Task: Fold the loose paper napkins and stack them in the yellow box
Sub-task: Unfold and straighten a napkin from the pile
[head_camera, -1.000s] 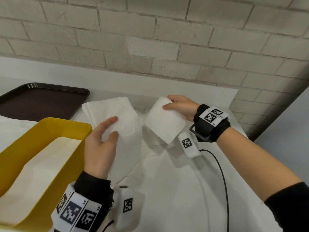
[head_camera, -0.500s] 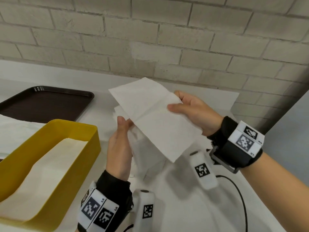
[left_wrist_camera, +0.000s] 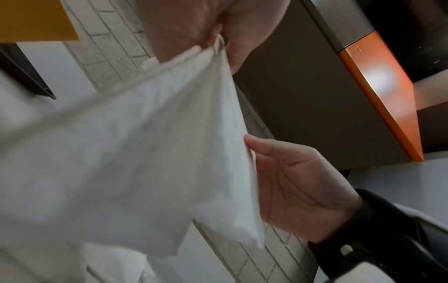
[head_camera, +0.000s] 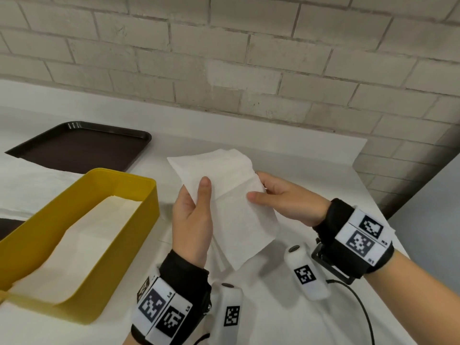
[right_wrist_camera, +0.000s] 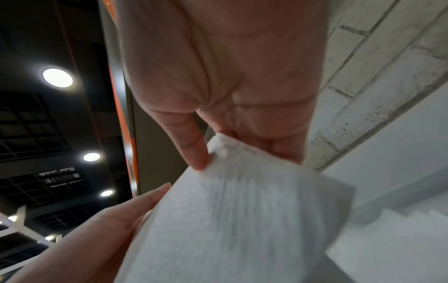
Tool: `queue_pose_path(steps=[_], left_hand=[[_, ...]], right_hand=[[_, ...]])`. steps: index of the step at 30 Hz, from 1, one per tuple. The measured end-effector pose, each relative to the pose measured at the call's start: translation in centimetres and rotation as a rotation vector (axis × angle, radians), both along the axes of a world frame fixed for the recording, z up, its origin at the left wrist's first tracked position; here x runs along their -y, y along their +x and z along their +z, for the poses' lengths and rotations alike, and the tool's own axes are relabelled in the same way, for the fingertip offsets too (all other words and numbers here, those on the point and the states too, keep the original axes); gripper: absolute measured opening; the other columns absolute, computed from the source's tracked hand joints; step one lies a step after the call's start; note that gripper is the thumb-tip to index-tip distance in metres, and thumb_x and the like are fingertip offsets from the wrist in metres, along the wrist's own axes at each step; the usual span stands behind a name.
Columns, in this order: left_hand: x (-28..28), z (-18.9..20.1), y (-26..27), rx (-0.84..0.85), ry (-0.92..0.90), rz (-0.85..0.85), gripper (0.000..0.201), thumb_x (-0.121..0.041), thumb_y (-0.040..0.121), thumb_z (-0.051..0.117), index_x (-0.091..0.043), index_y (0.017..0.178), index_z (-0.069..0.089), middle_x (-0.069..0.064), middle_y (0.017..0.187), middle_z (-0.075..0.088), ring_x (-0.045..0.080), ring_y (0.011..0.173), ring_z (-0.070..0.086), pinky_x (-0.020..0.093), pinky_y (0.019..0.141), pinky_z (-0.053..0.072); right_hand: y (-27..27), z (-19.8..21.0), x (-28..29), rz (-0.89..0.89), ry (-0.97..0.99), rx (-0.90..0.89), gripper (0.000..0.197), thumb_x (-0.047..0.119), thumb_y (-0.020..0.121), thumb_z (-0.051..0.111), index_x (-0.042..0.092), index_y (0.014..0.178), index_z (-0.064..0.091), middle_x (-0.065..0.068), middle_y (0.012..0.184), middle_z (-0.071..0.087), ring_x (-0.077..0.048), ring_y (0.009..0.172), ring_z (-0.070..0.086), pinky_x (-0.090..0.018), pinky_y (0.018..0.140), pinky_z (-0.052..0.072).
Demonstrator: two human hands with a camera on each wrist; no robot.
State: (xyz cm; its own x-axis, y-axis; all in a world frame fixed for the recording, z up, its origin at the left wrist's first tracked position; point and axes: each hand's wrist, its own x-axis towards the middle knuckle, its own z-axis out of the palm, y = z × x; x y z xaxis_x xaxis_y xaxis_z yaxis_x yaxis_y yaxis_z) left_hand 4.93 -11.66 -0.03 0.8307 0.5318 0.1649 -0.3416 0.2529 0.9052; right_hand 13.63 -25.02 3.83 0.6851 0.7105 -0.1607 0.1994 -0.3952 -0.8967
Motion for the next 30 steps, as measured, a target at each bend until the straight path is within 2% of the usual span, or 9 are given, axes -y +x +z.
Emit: queue_pose_path(steps=[2, 4, 8, 12, 15, 19, 23, 26, 30], left_hand=[[-0.3, -0.1, -0.3, -0.005, 0.013, 0.026, 0.019, -0.02, 0.096, 0.043, -0.028, 0.106, 0.057, -0.005, 0.107, 0.068, 0.016, 0.105, 0.064, 0.036, 0.087, 0.052], [-0.5, -0.2, -0.6, 0.008, 0.034, 0.036, 0.024, -0.013, 0.095, 0.046, -0.024, 0.116, 0.051, 0.0, 0.115, 0.064, 0.018, 0.108, 0.062, 0.037, 0.088, 0.053], [-1.0, -0.5, -1.3, 0.044, 0.071, 0.062, 0.066, -0.01, 0.081, 0.062, -0.026, 0.135, 0.026, 0.003, 0.134, 0.049, 0.016, 0.119, 0.054, 0.037, 0.093, 0.051], [-2.1, -0.2, -2.5, 0.021, 0.015, 0.121, 0.084, 0.009, 0.082, 0.06, -0.042, 0.13, 0.014, 0.004, 0.134, 0.05, 0.016, 0.12, 0.054, 0.045, 0.102, 0.043], [-3.8, -0.5, -4.1, -0.058, 0.054, 0.121, 0.078, 0.006, 0.083, 0.06, -0.04, 0.134, 0.021, 0.006, 0.124, 0.056, 0.022, 0.105, 0.063, 0.045, 0.095, 0.049], [-4.9, -1.6, -7.4, -0.165, 0.3, 0.041, 0.046, -0.001, 0.086, 0.059, -0.027, 0.122, 0.047, 0.004, 0.12, 0.061, 0.018, 0.104, 0.063, 0.033, 0.089, 0.054], [-4.6, -3.2, -10.2, -0.29, 0.454, -0.036, 0.035, -0.002, 0.089, 0.054, -0.029, 0.111, 0.054, -0.014, 0.111, 0.063, 0.002, 0.101, 0.062, 0.021, 0.088, 0.051], [-5.0, -4.4, -11.5, -0.398, 0.508, -0.035, 0.029, -0.002, 0.091, 0.05, -0.021, 0.112, 0.049, -0.008, 0.11, 0.06, 0.008, 0.102, 0.058, 0.025, 0.087, 0.047], [-5.3, -5.2, -12.6, -0.469, 0.441, -0.043, 0.023, 0.0, 0.092, 0.048, -0.011, 0.111, 0.041, -0.004, 0.099, 0.054, 0.008, 0.091, 0.053, 0.02, 0.075, 0.045]], right_hand=[[0.0, 0.3, -0.4, -0.041, -0.018, 0.094, 0.013, 0.026, 0.09, 0.054, 0.027, 0.098, 0.044, 0.008, 0.097, 0.056, -0.008, 0.084, 0.055, -0.016, 0.076, 0.046], [-0.1, 0.6, -0.8, -0.056, 0.018, 0.086, 0.026, 0.03, 0.087, 0.057, 0.026, 0.105, 0.039, 0.005, 0.099, 0.06, -0.005, 0.079, 0.055, -0.01, 0.067, 0.045], [-0.8, 0.5, -1.9, 0.016, 0.067, 0.02, 0.031, 0.022, 0.09, 0.054, 0.016, 0.121, 0.052, -0.002, 0.115, 0.065, -0.014, 0.099, 0.064, -0.027, 0.087, 0.053], [-1.3, 1.4, -1.9, 0.132, 0.014, 0.167, 0.024, 0.01, 0.091, 0.054, 0.025, 0.11, 0.052, 0.011, 0.106, 0.062, 0.0, 0.09, 0.062, -0.019, 0.083, 0.051], [-1.4, 2.5, -1.6, 0.251, -0.228, 0.472, 0.035, 0.015, 0.093, 0.051, 0.021, 0.127, 0.046, 0.012, 0.117, 0.057, -0.004, 0.103, 0.056, -0.019, 0.093, 0.041], [-2.7, 3.1, -2.1, 0.387, -0.473, 0.711, 0.027, 0.017, 0.093, 0.048, 0.009, 0.119, 0.047, -0.014, 0.111, 0.06, -0.03, 0.101, 0.056, -0.045, 0.09, 0.043], [-5.7, 2.4, -3.3, 0.492, -0.599, 0.808, 0.011, 0.006, 0.093, 0.04, 0.012, 0.102, 0.04, -0.004, 0.101, 0.05, -0.024, 0.092, 0.047, -0.038, 0.084, 0.042], [-7.7, 1.2, -4.3, 0.544, -0.665, 0.785, 0.024, 0.004, 0.09, 0.039, 0.018, 0.109, 0.038, 0.001, 0.106, 0.046, -0.021, 0.09, 0.046, -0.034, 0.077, 0.042], [-9.5, -0.8, -5.3, 0.599, -0.704, 0.757, 0.022, 0.02, 0.096, 0.041, 0.017, 0.118, 0.037, 0.0, 0.116, 0.047, -0.02, 0.083, 0.043, -0.032, 0.075, 0.038]])
